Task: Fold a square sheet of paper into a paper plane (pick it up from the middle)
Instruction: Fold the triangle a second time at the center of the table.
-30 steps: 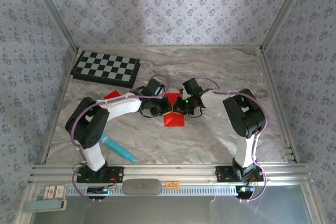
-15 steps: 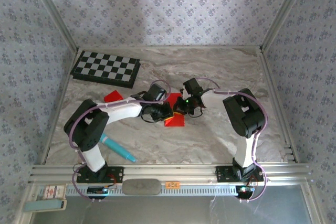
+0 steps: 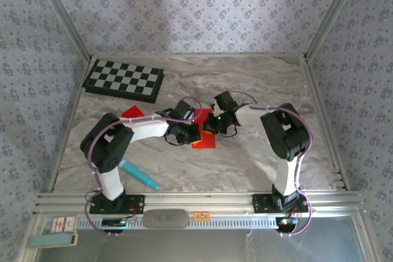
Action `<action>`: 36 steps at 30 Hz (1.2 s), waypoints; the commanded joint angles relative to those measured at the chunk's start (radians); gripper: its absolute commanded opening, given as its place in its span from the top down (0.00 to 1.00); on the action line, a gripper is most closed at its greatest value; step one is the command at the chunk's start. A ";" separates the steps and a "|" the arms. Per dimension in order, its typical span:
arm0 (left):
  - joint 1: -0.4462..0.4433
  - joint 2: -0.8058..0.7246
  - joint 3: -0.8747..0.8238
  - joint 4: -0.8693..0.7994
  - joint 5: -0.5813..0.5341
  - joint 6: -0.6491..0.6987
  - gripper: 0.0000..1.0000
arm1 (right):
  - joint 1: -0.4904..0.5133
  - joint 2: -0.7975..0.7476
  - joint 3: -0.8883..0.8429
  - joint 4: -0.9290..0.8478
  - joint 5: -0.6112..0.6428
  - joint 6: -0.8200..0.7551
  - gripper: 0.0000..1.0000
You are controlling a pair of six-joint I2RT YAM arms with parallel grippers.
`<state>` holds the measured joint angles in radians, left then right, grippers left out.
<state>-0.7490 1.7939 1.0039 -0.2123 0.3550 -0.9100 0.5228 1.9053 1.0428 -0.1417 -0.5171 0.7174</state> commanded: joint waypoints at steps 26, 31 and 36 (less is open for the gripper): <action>0.001 0.032 -0.005 -0.164 0.006 0.218 0.96 | -0.010 0.107 0.002 -0.147 0.136 -0.008 1.00; 0.001 0.012 -0.009 -0.238 0.007 0.287 0.97 | -0.010 0.107 0.003 -0.151 0.139 -0.010 1.00; 0.002 -0.034 0.000 -0.301 -0.014 0.334 0.97 | -0.010 0.107 0.005 -0.154 0.140 -0.010 1.00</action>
<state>-0.7483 1.7912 1.0054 -0.3378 0.3508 -0.6361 0.5194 1.9255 1.0790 -0.1886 -0.5282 0.7166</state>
